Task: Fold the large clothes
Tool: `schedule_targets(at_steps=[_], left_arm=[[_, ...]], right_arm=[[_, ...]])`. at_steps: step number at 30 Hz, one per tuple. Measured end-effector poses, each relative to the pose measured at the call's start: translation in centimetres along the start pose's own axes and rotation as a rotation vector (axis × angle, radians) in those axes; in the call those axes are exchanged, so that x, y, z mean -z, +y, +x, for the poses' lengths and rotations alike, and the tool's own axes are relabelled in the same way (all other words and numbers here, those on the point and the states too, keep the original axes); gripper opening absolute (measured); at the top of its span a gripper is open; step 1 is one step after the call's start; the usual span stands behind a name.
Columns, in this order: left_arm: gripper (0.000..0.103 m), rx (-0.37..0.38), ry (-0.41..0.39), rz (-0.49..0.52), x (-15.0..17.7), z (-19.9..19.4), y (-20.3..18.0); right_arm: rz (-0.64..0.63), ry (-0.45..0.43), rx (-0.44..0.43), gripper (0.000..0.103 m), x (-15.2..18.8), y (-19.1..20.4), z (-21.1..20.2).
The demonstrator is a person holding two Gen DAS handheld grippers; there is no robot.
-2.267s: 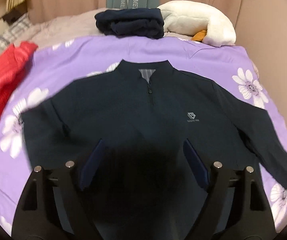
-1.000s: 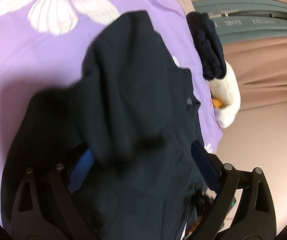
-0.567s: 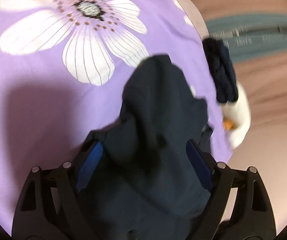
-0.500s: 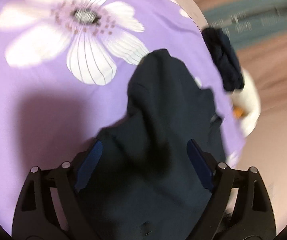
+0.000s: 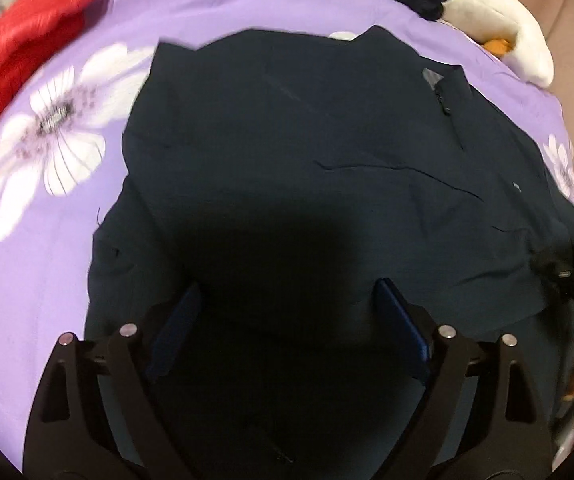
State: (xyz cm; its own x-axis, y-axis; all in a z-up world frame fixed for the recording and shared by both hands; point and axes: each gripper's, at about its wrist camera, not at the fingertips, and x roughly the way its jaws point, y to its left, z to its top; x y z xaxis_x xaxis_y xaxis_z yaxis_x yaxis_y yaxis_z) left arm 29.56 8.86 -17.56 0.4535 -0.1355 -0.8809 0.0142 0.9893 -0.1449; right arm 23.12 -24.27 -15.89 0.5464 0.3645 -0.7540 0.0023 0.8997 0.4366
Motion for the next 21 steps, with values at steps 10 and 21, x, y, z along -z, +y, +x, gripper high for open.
schedule_targets(at_steps=[10, 21], left_arm=[[0.098, 0.174, -0.067, -0.087, 5.0, -7.5, 3.8], [0.1, 0.268, -0.076, -0.15, 12.4, -12.7, 3.8]], right_arm=[[0.329, -0.264, 0.03, 0.065, 10.2, -13.3, -18.7], [0.79, -0.49, -0.006, 0.068, 23.1, -24.0, -25.4]])
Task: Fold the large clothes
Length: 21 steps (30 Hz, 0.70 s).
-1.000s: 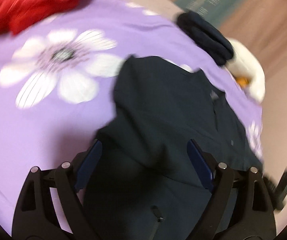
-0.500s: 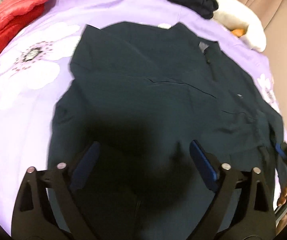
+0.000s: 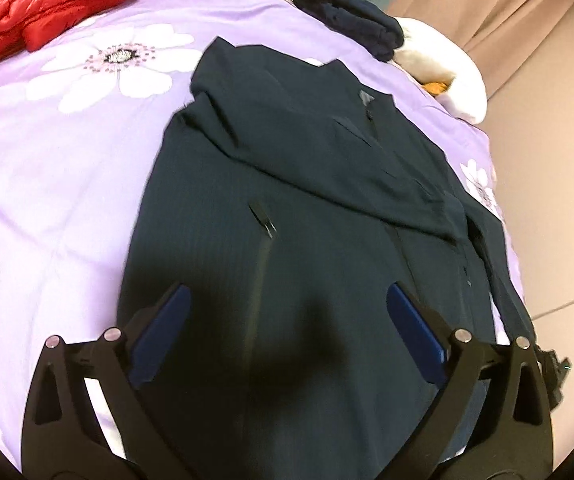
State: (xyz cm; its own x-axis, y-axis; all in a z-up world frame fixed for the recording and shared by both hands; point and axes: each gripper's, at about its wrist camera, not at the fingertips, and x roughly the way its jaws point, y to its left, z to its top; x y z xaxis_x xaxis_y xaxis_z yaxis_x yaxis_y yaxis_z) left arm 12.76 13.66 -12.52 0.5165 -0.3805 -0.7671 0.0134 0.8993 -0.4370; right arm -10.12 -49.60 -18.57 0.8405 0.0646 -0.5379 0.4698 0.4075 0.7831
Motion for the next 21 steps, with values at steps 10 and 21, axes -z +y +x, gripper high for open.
schedule_targets(at_steps=[10, 21], left_arm=[[0.1, 0.011, -0.005, 0.005, 1.4, -1.3, -1.6], [0.1, -0.013, -0.003, -0.023, 1.6, -1.4, 0.4]], right_arm=[[0.184, -0.304, -0.068, 0.068, -2.2, -0.8, 2.4], [0.042, -0.402, -0.059, 0.003, -4.4, 6.0, 2.7]])
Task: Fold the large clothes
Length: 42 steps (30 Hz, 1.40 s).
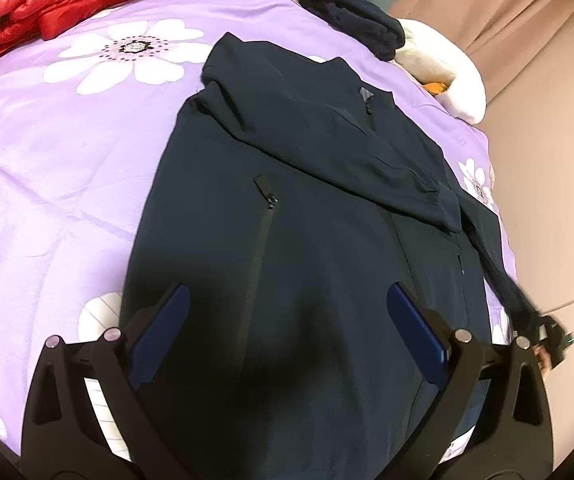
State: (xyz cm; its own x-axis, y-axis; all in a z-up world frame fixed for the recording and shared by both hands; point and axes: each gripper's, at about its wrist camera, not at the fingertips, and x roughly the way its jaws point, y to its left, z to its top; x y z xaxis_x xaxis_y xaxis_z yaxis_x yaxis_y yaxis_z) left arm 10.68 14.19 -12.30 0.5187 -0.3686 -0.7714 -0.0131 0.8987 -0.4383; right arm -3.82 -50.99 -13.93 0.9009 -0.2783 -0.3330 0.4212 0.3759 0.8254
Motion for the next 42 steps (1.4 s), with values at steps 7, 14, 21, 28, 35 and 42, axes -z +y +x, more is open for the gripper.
schedule_targets(at_steps=[7, 14, 21, 28, 35, 42], left_arm=[[0.1, 0.02, 0.002, -0.027, -0.2, 0.5, 0.9], [0.1, 0.037, -0.01, -0.047, -1.2, 0.4, 1.0], [0.101, 0.044, 0.011, -0.103, -1.7, 1.0, 2.1], [0.101, 0.115, 0.02, -0.094, -4.8, 2.7, 1.7], [0.099, 0.308, 0.067, -0.181, -11.9, 9.3, -0.9], [0.079, 0.269, 0.117, -0.247, -15.1, 15.5, -2.3]], right_arm=[[-0.467, 0.056, -0.202, 0.003, 2.2, 18.9, 3.1], [-1.067, 0.383, -0.402, 0.004, 21.2, 32.8, 6.4], [-1.326, 0.85, -0.288, 0.047, 38.3, 27.2, 10.7], [-1.179, 0.89, -0.284, 0.059, 31.5, 20.3, 8.0], [-0.934, 0.828, -0.261, 0.063, 23.5, 16.4, 4.4], [-0.862, 0.829, -0.263, 0.063, 23.3, 14.8, 3.4]])
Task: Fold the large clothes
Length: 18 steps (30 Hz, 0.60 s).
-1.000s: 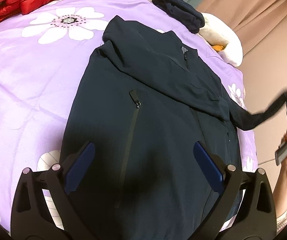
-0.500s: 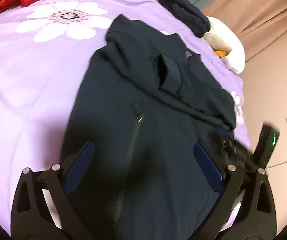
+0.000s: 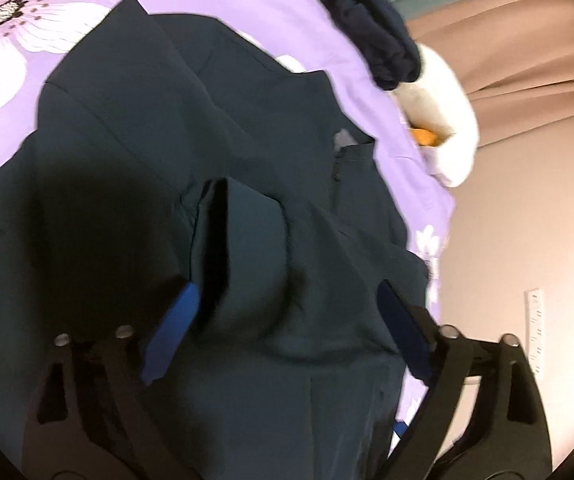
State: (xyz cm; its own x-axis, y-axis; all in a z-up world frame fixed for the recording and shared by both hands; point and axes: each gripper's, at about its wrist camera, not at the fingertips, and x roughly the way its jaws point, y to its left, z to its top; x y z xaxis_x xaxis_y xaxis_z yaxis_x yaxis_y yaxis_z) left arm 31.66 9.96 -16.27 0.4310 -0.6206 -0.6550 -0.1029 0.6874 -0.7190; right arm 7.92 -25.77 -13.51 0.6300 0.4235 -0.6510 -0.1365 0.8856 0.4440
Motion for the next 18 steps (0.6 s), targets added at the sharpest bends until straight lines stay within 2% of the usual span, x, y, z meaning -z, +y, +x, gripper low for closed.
schedule_targets(at_steps=[1, 2, 3, 4, 5, 7, 10, 12, 13, 15, 16, 17, 18], left_arm=[[0.069, -0.022, 0.015, -0.001, -0.2, 0.9, 0.0], [0.045, -0.039, 0.025, -0.001, -0.3, 1.6, 0.0], [0.025, -0.059, 0.03, 0.003, -0.4, 2.1, 0.0], [0.012, -0.074, 0.019, 0.022, -0.6, 2.4, -0.3], [0.007, -0.076, 0.005, 0.036, -0.7, 2.3, -0.6], [0.006, -0.087, -0.063, 0.079, -1.3, 1.0, -2.1], [0.006, -0.025, -0.205, 0.134, -2.5, -3.3, -3.9], [0.006, -0.051, -0.247, 0.166, -3.0, -4.7, -4.2], [0.006, -0.075, -0.246, 0.19, -3.2, -5.2, -4.0], [0.008, -0.12, -0.18, 0.224, -3.2, -4.5, -3.3], [0.008, -0.17, -0.138, 0.234, -2.9, -3.8, -2.6], [0.011, -0.205, -0.104, 0.233, -2.5, -3.2, -1.8], [0.02, -0.229, -0.086, 0.223, -2.1, -2.9, -0.9]], right_arm=[[0.002, 0.002, 0.0, 0.063, 0.1, -0.1, 0.1], [0.002, 0.006, 0.001, 0.063, 0.0, -0.2, 0.3], [0.002, 0.007, 0.003, 0.063, 0.3, -0.5, -0.2], [0.002, 0.007, 0.007, 0.063, 0.2, -0.5, 0.0], [0.004, 0.006, 0.006, 0.063, 0.2, -0.6, -0.1], [0.01, 0.002, 0.003, 0.063, -0.1, -0.7, 0.1], [0.019, -0.011, 0.0, 0.063, -0.9, -0.9, 0.1], [0.027, -0.018, -0.005, 0.063, -1.2, -1.1, 0.1], [0.039, -0.019, -0.012, 0.063, -1.4, -1.3, 0.1], [0.072, -0.022, -0.029, 0.063, -1.6, -2.0, 0.2], [0.099, -0.027, -0.033, 0.063, -1.9, -2.6, 0.2], [0.123, -0.031, -0.037, 0.063, -2.1, -3.2, 0.0], [0.15, -0.038, -0.044, 0.063, -2.6, -3.8, 0.0]])
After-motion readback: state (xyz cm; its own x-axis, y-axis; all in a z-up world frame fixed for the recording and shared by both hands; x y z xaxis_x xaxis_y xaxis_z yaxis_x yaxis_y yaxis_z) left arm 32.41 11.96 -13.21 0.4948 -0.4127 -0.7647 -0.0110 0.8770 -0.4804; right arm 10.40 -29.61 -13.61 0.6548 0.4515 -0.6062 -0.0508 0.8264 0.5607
